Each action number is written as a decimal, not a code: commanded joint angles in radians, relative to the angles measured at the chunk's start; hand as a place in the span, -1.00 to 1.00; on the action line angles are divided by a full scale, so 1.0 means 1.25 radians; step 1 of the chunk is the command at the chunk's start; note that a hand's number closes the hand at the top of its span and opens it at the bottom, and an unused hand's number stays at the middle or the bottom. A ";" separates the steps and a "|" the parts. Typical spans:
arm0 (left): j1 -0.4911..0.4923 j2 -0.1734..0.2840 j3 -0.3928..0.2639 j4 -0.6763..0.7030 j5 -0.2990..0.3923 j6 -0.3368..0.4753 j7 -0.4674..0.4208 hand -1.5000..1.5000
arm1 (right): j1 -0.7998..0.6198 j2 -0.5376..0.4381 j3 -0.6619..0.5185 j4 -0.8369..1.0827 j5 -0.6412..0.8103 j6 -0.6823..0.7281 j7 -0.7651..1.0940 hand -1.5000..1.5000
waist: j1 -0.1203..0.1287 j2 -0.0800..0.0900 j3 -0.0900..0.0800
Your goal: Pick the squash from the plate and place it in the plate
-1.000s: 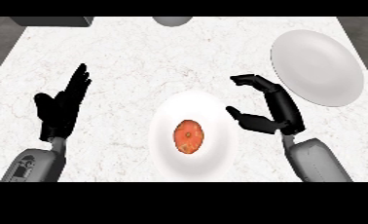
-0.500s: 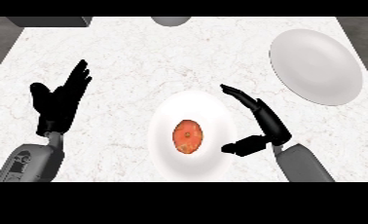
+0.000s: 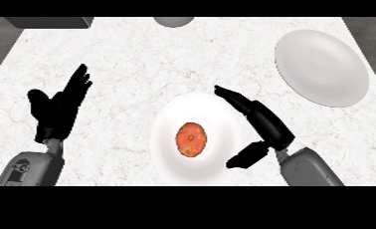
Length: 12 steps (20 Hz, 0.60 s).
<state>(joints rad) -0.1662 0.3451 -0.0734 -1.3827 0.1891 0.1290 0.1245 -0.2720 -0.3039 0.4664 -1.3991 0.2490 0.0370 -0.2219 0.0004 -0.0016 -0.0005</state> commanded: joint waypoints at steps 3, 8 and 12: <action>-0.002 0.010 0.036 0.032 0.003 -0.037 -0.020 0.00 | 0.018 -0.008 0.059 -0.060 0.078 0.068 0.129 -1.00 | -0.002 0.001 0.000; 0.022 -0.035 0.005 -0.044 -0.026 0.008 0.032 0.00 | -0.065 0.027 0.065 -0.025 0.177 0.081 0.230 -1.00 | 0.004 0.000 0.000; 0.006 -0.027 0.023 0.002 -0.033 -0.031 0.004 0.00 | -0.045 0.044 0.095 -0.042 0.235 0.119 0.287 -1.00 | 0.000 0.001 0.000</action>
<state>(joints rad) -0.1551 0.3095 -0.0597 -1.3967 0.1535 0.1175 0.1348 -0.3276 -0.2600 0.5711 -1.4404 0.4842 0.1406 0.0729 0.0023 -0.0008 -0.0003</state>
